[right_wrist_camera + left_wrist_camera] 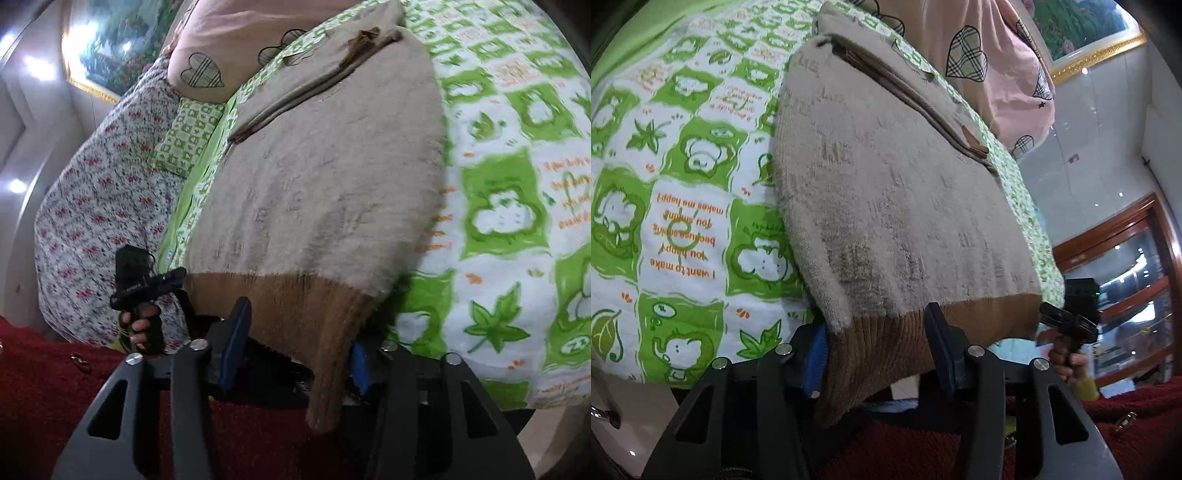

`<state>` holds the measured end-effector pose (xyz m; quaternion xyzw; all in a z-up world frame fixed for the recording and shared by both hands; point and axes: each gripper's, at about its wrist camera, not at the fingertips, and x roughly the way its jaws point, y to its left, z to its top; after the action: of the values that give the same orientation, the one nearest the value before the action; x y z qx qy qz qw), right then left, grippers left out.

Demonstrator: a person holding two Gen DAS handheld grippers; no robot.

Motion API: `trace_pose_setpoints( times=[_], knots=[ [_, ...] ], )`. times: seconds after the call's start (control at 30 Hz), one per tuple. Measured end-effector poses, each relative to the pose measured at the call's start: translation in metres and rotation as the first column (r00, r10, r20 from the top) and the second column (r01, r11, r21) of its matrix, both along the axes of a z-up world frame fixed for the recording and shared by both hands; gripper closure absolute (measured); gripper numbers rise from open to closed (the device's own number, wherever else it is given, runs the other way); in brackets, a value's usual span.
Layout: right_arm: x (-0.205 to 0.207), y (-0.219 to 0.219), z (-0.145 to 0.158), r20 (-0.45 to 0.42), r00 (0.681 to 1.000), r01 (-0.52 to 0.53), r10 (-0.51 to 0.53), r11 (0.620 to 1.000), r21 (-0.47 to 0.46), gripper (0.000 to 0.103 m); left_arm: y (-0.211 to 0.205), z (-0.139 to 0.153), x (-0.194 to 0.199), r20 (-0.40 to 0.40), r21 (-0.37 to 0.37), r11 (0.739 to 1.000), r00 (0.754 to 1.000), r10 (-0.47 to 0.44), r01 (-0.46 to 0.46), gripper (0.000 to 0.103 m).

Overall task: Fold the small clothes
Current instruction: 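Grasp the brown ribbed hem with both tools, then lift the hem with both tools and fold it up toward the collar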

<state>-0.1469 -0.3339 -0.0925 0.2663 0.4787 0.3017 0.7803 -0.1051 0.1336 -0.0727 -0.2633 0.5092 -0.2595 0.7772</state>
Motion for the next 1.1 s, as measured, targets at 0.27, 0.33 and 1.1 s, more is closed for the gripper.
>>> trace_pose_setpoints(
  times=[0.27, 0.33, 1.1],
  knots=[
    [-0.002, -0.001, 0.002, 0.005, 1.000, -0.010, 0.011, 0.999, -0.035, 0.093, -0.007, -0.002, -0.010, 0.015, 0.080, 0.995, 0.998, -0.055, 0.054, 0.096],
    [-0.004, 0.000, 0.008, 0.021, 0.999, -0.031, 0.032, 0.999, -0.033, 0.094, -0.007, 0.001, -0.015, 0.025, 0.074, 0.996, 0.998, -0.057, 0.055, 0.097],
    [0.168, -0.038, 0.109, 0.305, 0.941, 0.103, -0.144, 0.983, 0.149, 0.094, 0.006, 0.131, 0.167, 0.433, -0.047, 0.984, 0.884, 0.175, -0.172, 0.098]
  ],
)
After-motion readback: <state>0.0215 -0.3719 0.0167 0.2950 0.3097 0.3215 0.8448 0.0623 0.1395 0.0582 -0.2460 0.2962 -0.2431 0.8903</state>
